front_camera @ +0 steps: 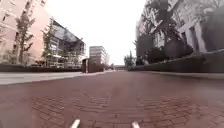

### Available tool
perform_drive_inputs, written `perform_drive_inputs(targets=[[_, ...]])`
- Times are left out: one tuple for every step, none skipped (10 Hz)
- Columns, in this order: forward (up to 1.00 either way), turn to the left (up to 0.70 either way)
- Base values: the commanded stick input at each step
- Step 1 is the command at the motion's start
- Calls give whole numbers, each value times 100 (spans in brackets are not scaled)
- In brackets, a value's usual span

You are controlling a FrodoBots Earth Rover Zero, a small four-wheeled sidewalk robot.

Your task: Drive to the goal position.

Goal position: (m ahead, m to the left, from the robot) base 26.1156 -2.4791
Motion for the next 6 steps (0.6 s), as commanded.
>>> perform_drive_inputs(targets=[[70,0],[70,-11],[70,-14],[70,-14],[70,-14],[70,-14]])
